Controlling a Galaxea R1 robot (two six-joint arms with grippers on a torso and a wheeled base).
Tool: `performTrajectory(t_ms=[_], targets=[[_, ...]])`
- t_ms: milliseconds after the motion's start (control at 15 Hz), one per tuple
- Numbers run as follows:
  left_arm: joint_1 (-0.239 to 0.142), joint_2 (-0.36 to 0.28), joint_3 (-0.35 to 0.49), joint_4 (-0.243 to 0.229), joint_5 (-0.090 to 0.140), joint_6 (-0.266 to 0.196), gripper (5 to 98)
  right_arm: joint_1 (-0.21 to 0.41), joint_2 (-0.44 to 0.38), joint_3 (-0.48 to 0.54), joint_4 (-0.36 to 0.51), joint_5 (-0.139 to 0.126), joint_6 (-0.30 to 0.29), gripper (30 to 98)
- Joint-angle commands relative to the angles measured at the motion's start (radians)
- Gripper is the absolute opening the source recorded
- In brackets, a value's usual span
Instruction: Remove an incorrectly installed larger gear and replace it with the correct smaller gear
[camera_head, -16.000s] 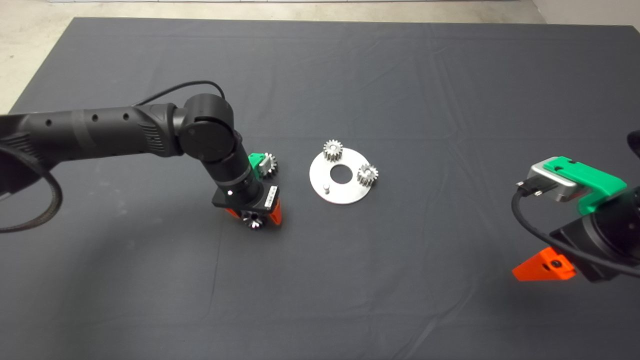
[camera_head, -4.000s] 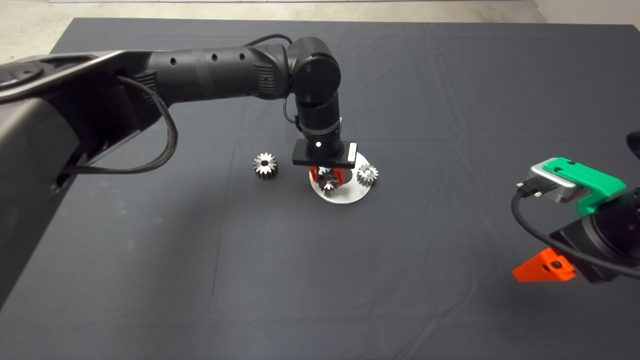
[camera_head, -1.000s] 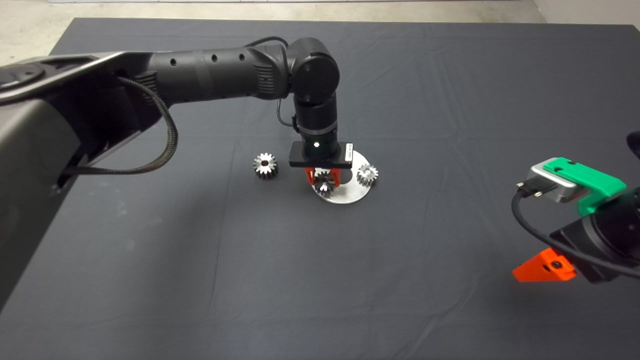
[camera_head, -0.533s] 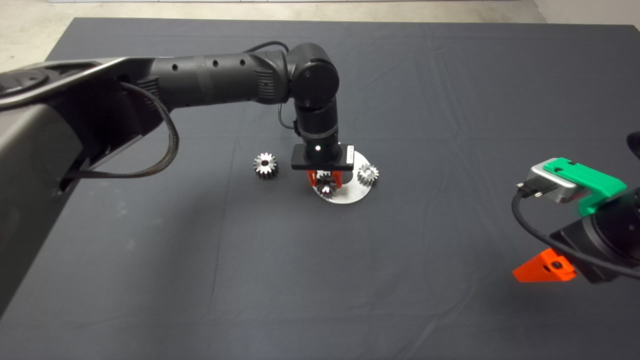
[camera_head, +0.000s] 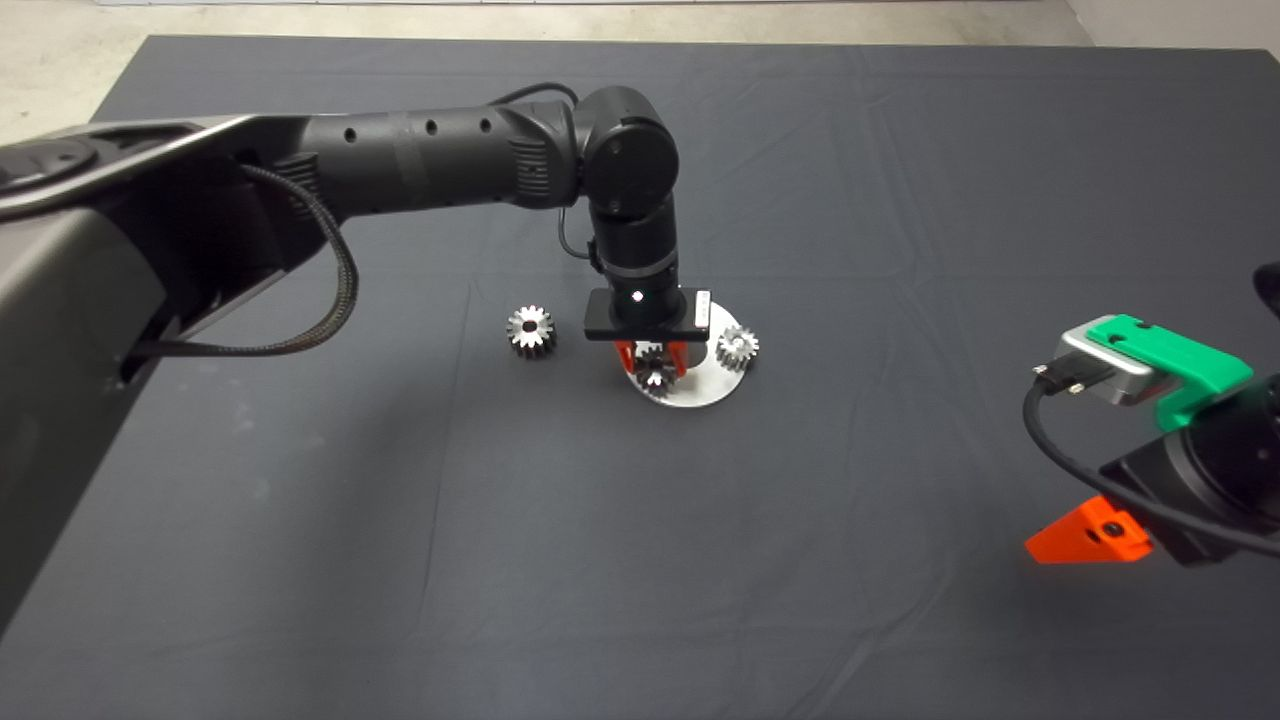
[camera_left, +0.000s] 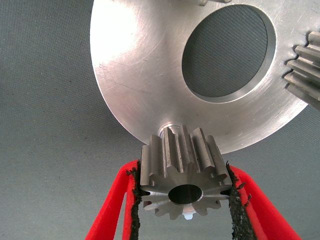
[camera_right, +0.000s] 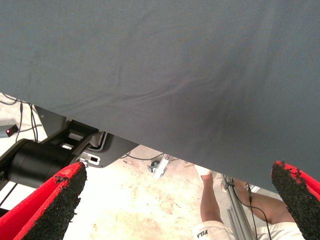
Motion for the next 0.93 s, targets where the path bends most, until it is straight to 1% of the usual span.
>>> performTrajectory(t_ms=[0,133,267,333,467,533,600,667,733,800,867], targets=[[-0.018,0.005,0.016,-0.005,-0.013,0.002,35.7,0.015,-0.005,0.005,0.033,-0.109,0.000,97.7],[-0.018,-0.003,0.030,-0.008,-0.013,0.013,38.8,0.015,-0.003,0.005,0.033,-0.109,0.000,97.7],[-0.018,-0.005,0.034,-0.008,-0.015,0.018,39.2,0.015,-0.003,0.005,0.031,-0.109,0.000,97.7],[-0.018,-0.007,0.034,-0.010,-0.015,0.024,41.7,0.014,-0.003,0.005,0.031,-0.109,0.000,97.7],[-0.020,-0.012,0.035,-0.011,-0.013,0.038,43.1,0.015,-0.003,0.005,0.033,-0.109,0.000,97.7],[-0.027,-0.012,0.064,-0.011,-0.007,0.056,43.1,0.015,-0.003,0.005,0.033,-0.109,0.000,97.7],[-0.029,-0.036,0.106,-0.015,0.029,0.059,44.4,0.014,-0.003,0.005,0.032,-0.109,0.000,97.7],[-0.033,-0.109,0.145,-0.016,0.047,0.059,47.4,0.015,-0.003,0.005,0.033,-0.109,0.000,97.7],[-0.042,-0.188,0.214,-0.016,0.034,0.062,47.8,0.015,-0.002,0.005,0.033,-0.108,0.000,97.7],[-0.059,-0.274,0.307,-0.016,-0.009,0.077,48.2,0.015,-0.003,0.005,0.033,-0.109,0.000,97.7],[-0.083,-0.382,0.389,-0.016,-0.063,0.095,51.4,0.015,-0.003,0.005,0.033,-0.109,0.000,97.7]])
